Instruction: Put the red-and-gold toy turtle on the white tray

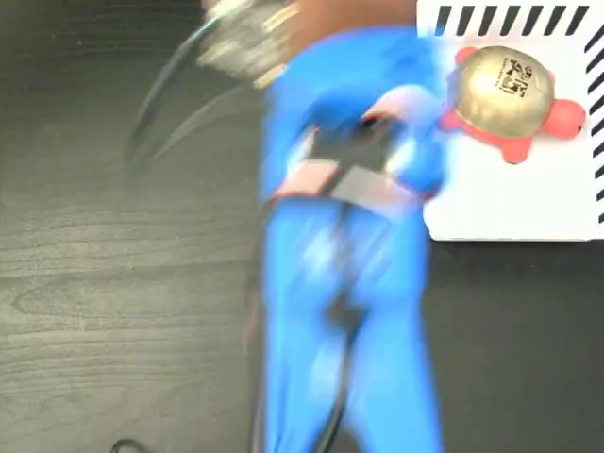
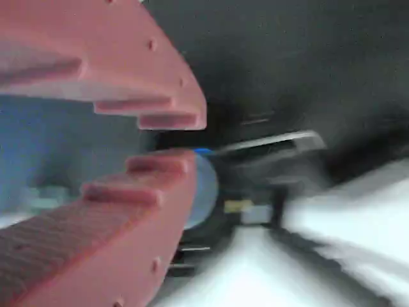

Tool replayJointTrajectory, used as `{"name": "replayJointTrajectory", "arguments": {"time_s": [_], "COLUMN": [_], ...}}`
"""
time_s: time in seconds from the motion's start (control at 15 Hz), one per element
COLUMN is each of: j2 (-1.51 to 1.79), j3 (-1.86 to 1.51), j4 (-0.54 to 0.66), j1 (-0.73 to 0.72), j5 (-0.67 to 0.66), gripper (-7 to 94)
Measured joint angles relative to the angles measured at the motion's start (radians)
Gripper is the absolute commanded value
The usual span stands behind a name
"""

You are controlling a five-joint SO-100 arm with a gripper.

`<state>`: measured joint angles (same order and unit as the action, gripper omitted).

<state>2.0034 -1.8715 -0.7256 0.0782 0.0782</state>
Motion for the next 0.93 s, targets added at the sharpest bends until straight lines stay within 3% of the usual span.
{"name": "replayJointTrajectory", "arguments": {"time_s": [0.27,0.53,0.93], "j2": [0.362,0.753,1.118], "j3": [-0.474,-0.782,-1.058], "j4": [-0.015,-0.256,-0.379], "j1": [-0.069,-0.089,-0.141], "j5": [0.018,-0.008,-0.041], "gripper": [0,0,0]}}
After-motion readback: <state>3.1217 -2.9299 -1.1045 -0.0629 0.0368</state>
